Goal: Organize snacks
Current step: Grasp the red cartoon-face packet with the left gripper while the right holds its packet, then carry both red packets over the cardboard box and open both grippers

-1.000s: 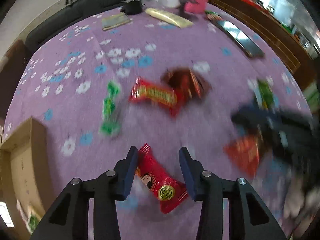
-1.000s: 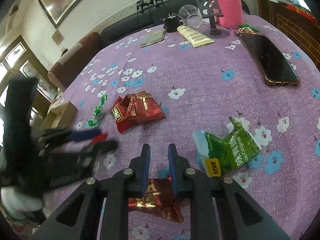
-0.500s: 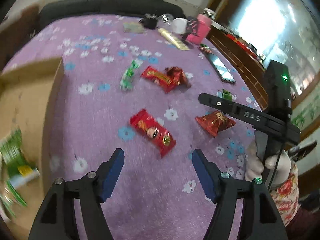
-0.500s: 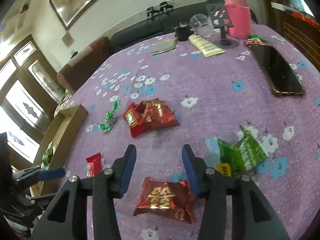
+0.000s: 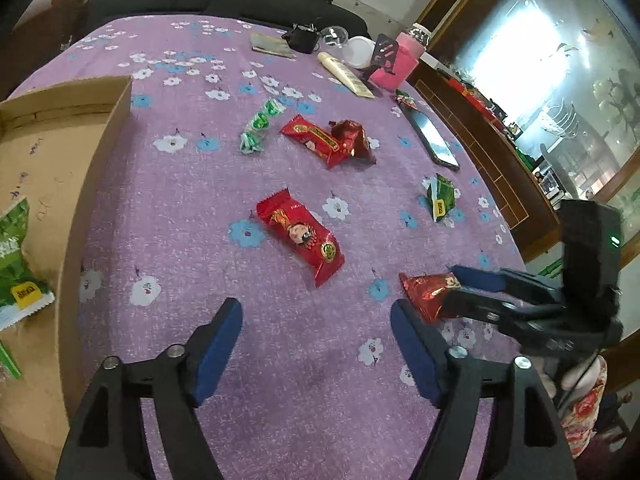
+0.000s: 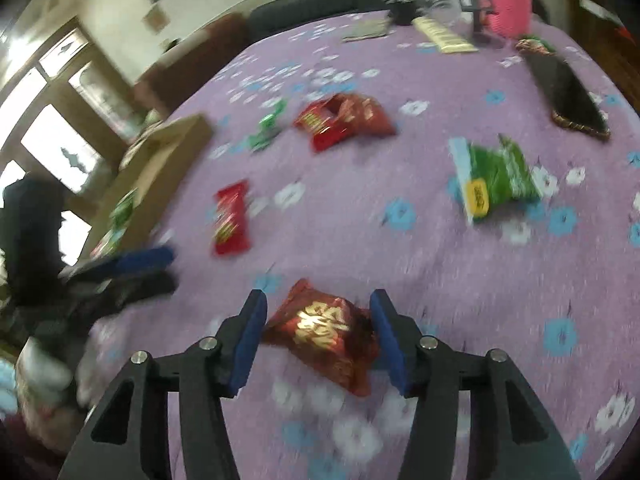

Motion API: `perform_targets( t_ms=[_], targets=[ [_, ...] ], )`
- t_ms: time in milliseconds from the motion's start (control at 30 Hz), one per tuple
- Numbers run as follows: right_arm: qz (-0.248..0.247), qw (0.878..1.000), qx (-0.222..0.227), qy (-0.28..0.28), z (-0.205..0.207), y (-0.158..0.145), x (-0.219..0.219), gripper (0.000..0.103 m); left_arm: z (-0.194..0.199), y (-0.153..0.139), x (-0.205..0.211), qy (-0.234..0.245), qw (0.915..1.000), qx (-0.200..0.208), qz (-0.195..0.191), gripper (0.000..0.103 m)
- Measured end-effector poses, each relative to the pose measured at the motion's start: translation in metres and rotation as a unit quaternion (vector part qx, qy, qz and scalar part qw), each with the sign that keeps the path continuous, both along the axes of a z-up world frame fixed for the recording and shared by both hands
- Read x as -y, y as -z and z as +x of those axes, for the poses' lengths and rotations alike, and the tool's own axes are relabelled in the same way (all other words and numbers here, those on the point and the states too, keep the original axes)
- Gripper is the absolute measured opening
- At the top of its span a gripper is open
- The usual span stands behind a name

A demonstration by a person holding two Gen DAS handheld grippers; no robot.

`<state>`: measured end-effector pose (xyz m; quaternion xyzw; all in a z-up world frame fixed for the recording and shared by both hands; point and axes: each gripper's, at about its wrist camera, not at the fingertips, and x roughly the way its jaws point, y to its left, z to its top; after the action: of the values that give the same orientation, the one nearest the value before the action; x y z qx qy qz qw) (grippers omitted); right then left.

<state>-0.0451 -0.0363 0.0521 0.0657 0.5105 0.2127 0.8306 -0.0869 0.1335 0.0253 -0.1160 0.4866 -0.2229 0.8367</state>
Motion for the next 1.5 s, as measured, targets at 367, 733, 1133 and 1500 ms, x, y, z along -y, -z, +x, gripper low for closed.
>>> perform_targets(
  t_ms=[367, 733, 1133, 1500],
  targets=[
    [-0.12, 0.984, 0.103, -0.078, -0.019, -0.006, -0.035, 0.077, -0.002, 0.006, 0.011, -0.003, 0.9999, 0.007, -0.008, 0.1],
    [-0.127, 0.987, 0.092, -0.046, -0.016, 0.009, -0.031, 0.039, 0.029, 0.004, 0.033, -0.014, 0.9993, 0.006, 0.033, 0.091],
    [-0.102, 0.992, 0.079, -0.015, -0.017, 0.004, -0.018, 0.039, 0.036, 0.008, 0.052, 0.002, 0.9921, 0.057, 0.112, 0.019],
    [-0.085, 0.992, 0.092, -0.021, -0.022, -0.017, -0.04, 0.039, 0.003, -0.028, -0.023, -0.06, 0.9959, 0.066, -0.009, 0.019]
  ],
)
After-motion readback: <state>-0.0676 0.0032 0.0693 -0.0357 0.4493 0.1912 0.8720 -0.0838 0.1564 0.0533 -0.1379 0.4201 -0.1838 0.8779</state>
